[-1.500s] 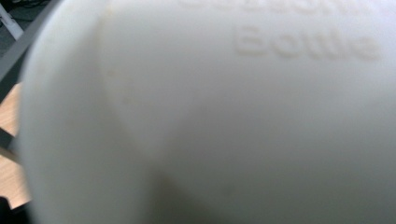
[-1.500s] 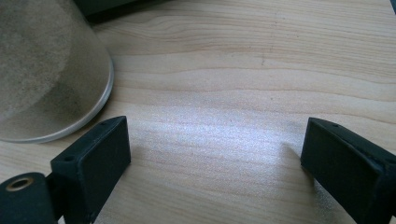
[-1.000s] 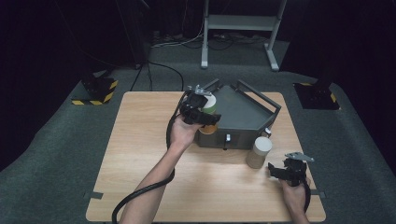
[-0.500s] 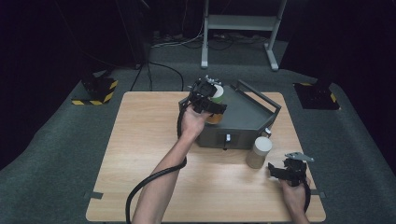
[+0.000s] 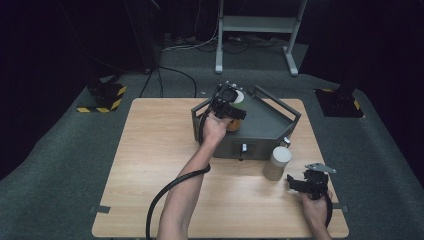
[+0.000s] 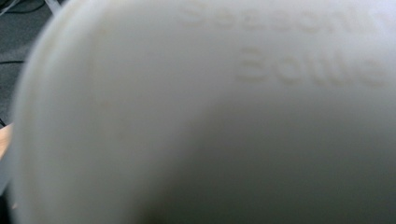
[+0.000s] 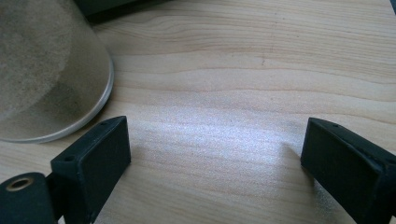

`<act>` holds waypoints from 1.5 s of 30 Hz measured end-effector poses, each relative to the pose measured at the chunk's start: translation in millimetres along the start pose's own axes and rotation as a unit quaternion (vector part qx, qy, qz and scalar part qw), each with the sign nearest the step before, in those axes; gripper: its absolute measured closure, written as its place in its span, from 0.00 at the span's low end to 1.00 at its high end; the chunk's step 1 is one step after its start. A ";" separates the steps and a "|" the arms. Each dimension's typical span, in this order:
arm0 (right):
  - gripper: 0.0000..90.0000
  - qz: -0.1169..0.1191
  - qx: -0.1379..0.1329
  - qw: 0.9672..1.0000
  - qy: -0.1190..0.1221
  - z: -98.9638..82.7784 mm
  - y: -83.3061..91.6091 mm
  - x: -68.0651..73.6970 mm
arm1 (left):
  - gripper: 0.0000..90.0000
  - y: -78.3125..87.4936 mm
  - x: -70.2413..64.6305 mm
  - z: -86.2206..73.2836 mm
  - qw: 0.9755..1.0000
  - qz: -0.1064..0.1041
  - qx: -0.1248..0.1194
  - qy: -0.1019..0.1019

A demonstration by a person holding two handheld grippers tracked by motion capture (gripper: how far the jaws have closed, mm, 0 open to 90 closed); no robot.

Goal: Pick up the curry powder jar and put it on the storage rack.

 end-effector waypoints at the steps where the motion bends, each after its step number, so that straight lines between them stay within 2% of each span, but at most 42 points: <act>1: 0.09 0.000 0.000 1.000 -0.001 0.0 0.0 0.1 | 0.35 0.0 0.0 0.0 1.000 0.000 0.000 0.000; 12: 0.09 0.000 0.000 1.000 0.000 0.0 0.0 0.0 | 0.35 -13.2 -2.5 3.7 1.000 0.002 0.010 0.002; 33: 0.08 0.000 0.000 1.000 0.000 0.0 0.0 0.1 | 0.35 -14.8 2.1 -2.6 1.000 -0.008 -0.001 0.006; 34: 0.08 0.000 0.000 1.000 0.000 0.0 0.0 0.0 | 0.34 -14.9 1.9 -3.0 1.000 -0.007 -0.002 0.005; 39: 0.08 0.000 0.000 1.000 0.000 0.0 0.0 0.0 | 0.11 -11.8 2.0 -5.9 1.000 -0.007 -0.012 0.007; 45: 0.08 0.000 0.000 1.000 0.000 0.0 0.0 0.0 | 0.04 -5.5 0.9 -6.3 1.000 -0.006 -0.015 0.003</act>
Point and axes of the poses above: each handheld gripper's, and its own axes: y roughly backward along the jaws, z roughly out of its top, x roughly to its left, the point moved 3 cm from there along -y, roughly forward along the jaws, and after that the axes turned 9 degrees about z, right-handed, at the moved point
